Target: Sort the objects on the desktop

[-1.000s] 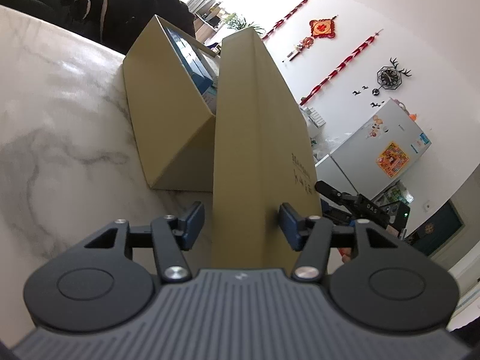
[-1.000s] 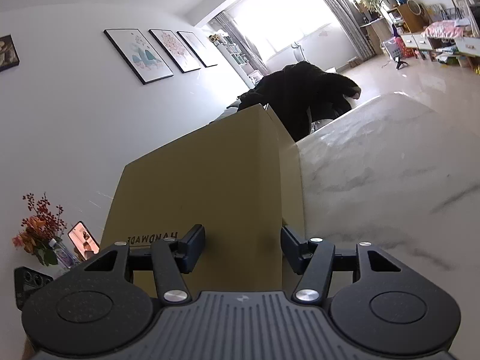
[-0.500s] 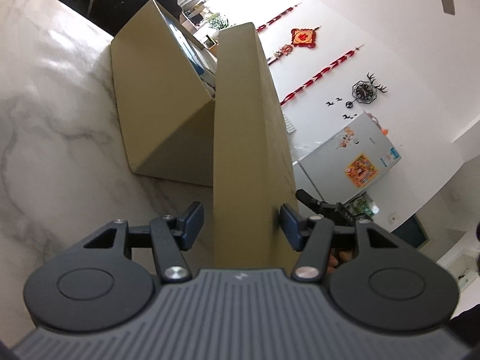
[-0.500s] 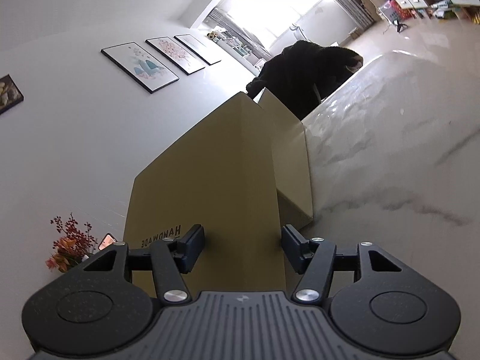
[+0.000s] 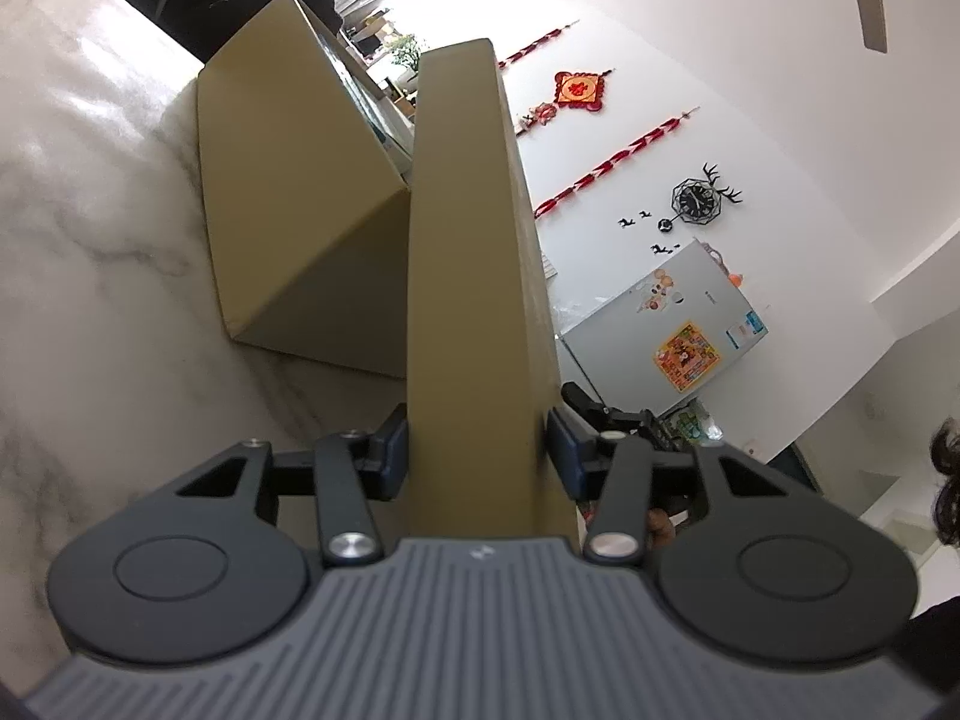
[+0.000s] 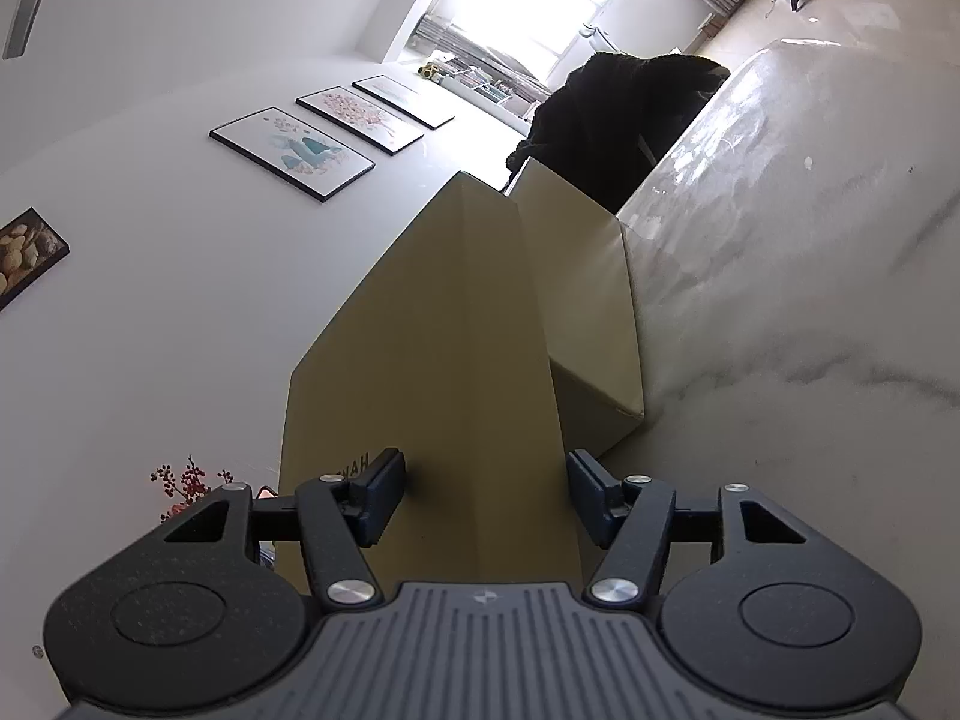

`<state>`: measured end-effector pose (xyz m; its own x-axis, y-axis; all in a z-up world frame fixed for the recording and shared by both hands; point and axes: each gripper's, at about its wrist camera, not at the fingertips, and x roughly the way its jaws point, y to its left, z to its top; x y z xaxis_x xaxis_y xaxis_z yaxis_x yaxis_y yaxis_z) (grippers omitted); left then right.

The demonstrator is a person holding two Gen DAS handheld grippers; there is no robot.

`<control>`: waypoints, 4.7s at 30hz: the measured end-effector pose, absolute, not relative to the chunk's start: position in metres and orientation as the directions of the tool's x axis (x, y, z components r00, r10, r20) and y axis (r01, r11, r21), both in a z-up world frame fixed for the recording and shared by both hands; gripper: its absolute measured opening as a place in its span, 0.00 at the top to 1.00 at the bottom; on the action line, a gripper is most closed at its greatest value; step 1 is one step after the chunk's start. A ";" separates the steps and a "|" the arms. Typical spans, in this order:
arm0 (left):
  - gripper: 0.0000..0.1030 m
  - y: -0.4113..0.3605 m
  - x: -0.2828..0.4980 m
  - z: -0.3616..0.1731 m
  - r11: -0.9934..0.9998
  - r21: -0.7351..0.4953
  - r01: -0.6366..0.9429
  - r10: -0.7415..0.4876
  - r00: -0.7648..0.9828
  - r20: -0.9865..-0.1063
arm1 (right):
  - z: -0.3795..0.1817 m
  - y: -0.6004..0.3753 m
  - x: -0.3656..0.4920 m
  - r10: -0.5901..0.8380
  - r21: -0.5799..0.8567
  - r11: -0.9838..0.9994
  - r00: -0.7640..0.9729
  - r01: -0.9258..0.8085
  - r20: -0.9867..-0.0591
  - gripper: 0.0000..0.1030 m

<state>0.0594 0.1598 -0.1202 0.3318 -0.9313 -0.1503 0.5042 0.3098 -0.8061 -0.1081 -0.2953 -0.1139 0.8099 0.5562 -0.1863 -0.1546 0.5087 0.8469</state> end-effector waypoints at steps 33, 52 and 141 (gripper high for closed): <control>0.57 0.146 0.068 -0.099 0.235 -0.857 0.459 -0.928 0.370 -0.056 | -0.078 -0.299 -0.114 0.483 0.850 0.507 0.864 -0.144 -0.142 0.42; 0.57 0.134 0.081 -0.089 0.199 -0.860 0.470 -0.927 0.376 -0.009 | -0.066 -0.301 -0.092 0.477 0.851 0.506 0.868 -0.144 -0.137 0.42; 0.38 0.114 0.157 -0.044 0.624 -0.665 0.409 -0.716 0.640 -0.279 | -0.053 -0.301 0.066 0.423 0.794 0.608 0.852 -0.014 -0.309 0.47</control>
<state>0.1570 0.1140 -0.0436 0.6397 -0.7162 -0.2789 0.4091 0.6245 -0.6653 0.0664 -0.3008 -0.0533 0.8520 0.4227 -0.3088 -0.0137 0.6077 0.7940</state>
